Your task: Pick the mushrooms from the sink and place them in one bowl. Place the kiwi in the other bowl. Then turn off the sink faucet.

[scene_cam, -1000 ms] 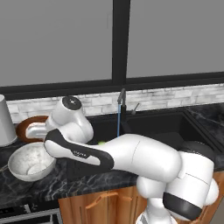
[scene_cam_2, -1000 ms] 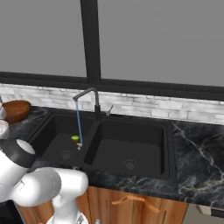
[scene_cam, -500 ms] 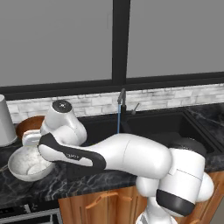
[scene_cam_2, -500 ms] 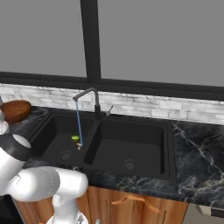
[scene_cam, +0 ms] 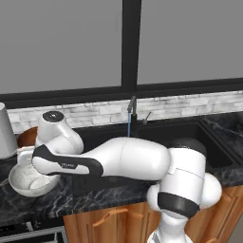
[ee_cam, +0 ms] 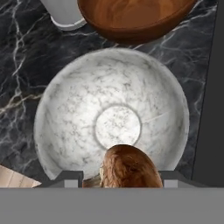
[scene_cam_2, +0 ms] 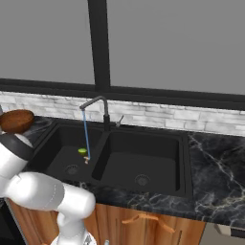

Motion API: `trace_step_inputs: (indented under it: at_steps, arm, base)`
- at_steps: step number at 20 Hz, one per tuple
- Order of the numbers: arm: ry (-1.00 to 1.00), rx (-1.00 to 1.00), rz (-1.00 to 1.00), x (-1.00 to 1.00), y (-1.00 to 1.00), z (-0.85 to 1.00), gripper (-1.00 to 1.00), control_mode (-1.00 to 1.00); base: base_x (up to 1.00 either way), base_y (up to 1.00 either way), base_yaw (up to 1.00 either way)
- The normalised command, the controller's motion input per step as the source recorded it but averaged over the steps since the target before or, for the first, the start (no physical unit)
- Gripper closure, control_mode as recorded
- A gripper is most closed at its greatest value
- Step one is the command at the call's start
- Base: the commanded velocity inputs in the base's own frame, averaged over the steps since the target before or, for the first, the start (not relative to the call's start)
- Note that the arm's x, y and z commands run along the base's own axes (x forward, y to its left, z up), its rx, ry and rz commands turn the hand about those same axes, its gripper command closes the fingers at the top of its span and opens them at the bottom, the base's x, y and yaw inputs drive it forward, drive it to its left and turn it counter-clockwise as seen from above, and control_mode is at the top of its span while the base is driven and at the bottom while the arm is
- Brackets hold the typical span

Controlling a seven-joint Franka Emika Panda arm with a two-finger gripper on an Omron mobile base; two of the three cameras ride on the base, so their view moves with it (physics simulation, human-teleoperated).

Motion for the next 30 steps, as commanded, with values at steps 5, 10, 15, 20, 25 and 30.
trace_step_inputs:
  at_steps: [5,10,15,20,25,30]
  arm:
    - [0.01,-0.09,0.00,0.00,0.13,-0.21,1.00,-1.00]
    - [0.00,-0.09,0.00,0.00,0.05,-0.22,1.00,-1.00]
    - [0.03,-0.05,0.00,0.00,0.05,-0.21,1.00,-1.00]
    - [0.03,-0.03,0.00,0.00,0.04,-0.23,1.00,-1.00]
    - [0.01,-0.01,0.01,0.00,0.01,-0.15,-1.00,-1.00]
    - [0.00,0.00,0.02,0.00,0.00,0.05,-1.00,-1.00]
  base:
    - [0.00,0.00,0.00]
    - [0.00,0.00,0.00]
    - [0.00,0.00,0.00]
    - [0.00,0.00,0.00]
    - [0.00,0.00,0.00]
    - [0.00,0.00,0.00]
